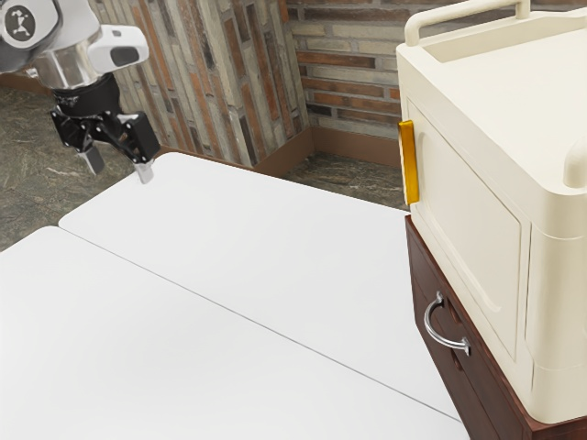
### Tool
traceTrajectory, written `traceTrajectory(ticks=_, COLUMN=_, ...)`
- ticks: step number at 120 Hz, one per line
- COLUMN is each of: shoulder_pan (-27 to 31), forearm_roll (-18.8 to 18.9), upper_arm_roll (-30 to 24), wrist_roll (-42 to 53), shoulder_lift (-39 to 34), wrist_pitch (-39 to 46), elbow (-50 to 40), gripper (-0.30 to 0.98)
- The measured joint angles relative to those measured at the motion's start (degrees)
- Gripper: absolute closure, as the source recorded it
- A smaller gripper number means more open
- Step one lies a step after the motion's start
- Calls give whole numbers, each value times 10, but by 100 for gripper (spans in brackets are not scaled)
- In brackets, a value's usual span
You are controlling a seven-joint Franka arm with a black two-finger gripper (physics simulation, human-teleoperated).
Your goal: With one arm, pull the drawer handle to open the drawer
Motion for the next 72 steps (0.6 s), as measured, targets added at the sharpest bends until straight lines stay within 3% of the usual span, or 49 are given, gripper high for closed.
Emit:
traceTrajectory(ticks=22, shoulder_pan=-51, forearm_roll=-3, upper_arm_roll=3, wrist_roll=2, shoulder_lift=-2, wrist_pitch=8, elbow=4, gripper=2)
traceTrajectory(ticks=34, shoulder_pan=-65, forearm_roll=-6, upper_arm_roll=-3, wrist_roll=1, shoulder_lift=2, wrist_pitch=-18, elbow=121, gripper=2)
traceTrajectory(ticks=40, shoulder_pan=-71, forearm_roll=-28, upper_arm_roll=-4, wrist_roll=-9, shoulder_lift=6, wrist_pitch=-30, elbow=156, gripper=2)
traceTrajectory(ticks=53, shoulder_pan=-57, forearm_roll=-62, upper_arm_roll=-28, wrist_roll=-70, shoulder_lift=34, wrist_pitch=-42, elbow=176, gripper=2)
traceTrajectory(ticks=72, shoulder_pan=-44, forearm_roll=-81, upper_arm_roll=-75, wrist_roll=-180, shoulder_lift=63, wrist_pitch=-33, elbow=178, gripper=2)
